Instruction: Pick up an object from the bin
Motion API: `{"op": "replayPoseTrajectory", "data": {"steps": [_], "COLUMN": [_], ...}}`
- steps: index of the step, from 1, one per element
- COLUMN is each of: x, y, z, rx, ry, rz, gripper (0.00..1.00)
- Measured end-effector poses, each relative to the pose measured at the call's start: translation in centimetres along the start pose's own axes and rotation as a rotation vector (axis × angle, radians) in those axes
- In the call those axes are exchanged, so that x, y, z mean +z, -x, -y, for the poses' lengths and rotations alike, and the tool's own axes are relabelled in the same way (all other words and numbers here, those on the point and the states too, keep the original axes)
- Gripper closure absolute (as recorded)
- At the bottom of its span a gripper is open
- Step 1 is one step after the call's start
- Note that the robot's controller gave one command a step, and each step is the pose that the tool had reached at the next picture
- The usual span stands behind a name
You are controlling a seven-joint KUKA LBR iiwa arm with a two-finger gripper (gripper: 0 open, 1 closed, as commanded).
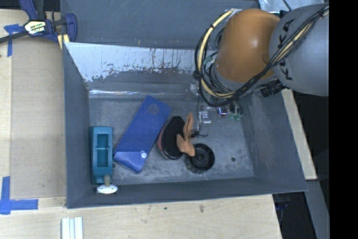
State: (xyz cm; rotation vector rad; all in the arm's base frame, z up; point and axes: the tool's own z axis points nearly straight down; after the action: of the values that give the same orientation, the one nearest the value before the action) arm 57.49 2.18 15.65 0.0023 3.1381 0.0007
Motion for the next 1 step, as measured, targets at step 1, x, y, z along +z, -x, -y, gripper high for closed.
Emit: {"op": "replayPoseTrajectory", "data": {"steps": [1], "x": [0.0], "y": [0.0], "z": [0.0], "rx": [0.0], "ry": [0.0], "rz": [0.0], "gripper": [0.0]}}
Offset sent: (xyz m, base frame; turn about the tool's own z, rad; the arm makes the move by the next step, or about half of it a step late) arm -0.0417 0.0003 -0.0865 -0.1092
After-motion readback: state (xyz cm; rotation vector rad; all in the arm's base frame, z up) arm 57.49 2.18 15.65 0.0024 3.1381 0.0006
